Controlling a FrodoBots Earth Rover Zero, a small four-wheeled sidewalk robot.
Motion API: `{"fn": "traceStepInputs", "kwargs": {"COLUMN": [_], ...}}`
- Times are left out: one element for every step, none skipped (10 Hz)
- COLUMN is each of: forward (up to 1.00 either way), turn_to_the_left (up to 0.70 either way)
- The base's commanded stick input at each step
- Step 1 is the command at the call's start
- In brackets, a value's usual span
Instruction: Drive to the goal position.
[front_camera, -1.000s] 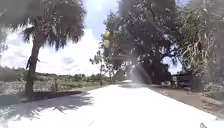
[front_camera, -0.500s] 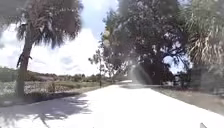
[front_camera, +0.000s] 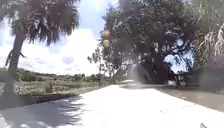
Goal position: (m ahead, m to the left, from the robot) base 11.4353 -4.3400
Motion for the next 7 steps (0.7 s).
{"fn": "traceStepInputs", "kwargs": {"forward": [0.85,0.85,0.85,0.85,0.85,0.85,0.85], "turn_to_the_left": [0.00,0.00,0.00,0.00,0.00,0.00,0.00]}}
